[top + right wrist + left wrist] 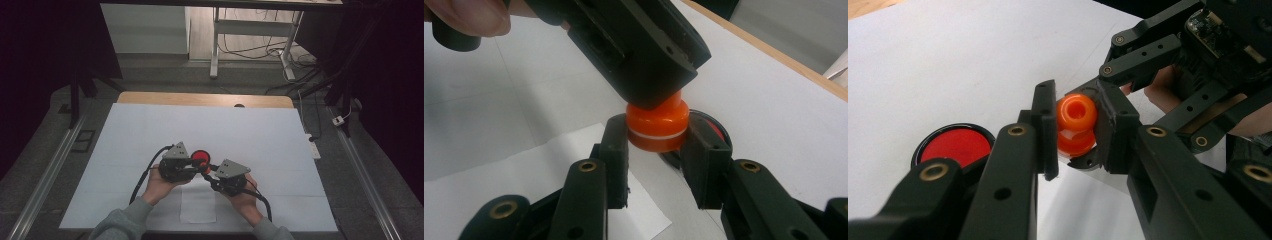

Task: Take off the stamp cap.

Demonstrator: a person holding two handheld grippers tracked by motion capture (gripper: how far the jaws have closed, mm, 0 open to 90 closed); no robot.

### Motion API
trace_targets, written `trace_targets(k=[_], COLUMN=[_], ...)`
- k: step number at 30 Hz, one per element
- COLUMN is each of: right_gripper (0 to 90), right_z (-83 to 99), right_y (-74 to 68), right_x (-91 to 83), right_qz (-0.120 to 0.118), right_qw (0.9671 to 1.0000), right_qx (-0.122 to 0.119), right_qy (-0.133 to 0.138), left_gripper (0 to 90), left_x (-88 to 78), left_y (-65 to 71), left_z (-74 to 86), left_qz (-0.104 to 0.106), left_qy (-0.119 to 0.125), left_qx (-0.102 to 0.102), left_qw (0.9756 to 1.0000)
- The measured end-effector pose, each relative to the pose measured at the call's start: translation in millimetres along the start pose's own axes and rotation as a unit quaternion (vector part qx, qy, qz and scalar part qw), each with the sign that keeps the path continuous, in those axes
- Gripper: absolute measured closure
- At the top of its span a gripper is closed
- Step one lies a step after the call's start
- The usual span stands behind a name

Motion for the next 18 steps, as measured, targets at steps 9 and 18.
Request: trace_targets(k=[9,18], right_gripper=[64.6,64.6], right_z=[0.8,1.6], right_y=[-1.0,-1.1], right_x=[-0.3,-0.2], right_qz=[0.005,0.003], right_qw=[1.0,0.9999], right_qx=[0.001,0.009], right_qy=[0.004,0.009], left_gripper=[72.5,72.6], left_x=[0.1,-0.4], left_y=[1.6,1.4], left_z=[-0.1,0.0], left_qz=[-0.005,-0.004], left_qy=[0.001,0.003], left_qx=[0.001,-0.001], left_qw=[1.0,1.0])
Point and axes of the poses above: each handheld gripper's, and its own axes: x roughly forward along the jaws, z roughly out of its underside, y roughly to its right, the point moved 4 cm from there along x, roughly forward along the jaws, and after that the axes turned 4 degrees about x, right-handed, at the moved point
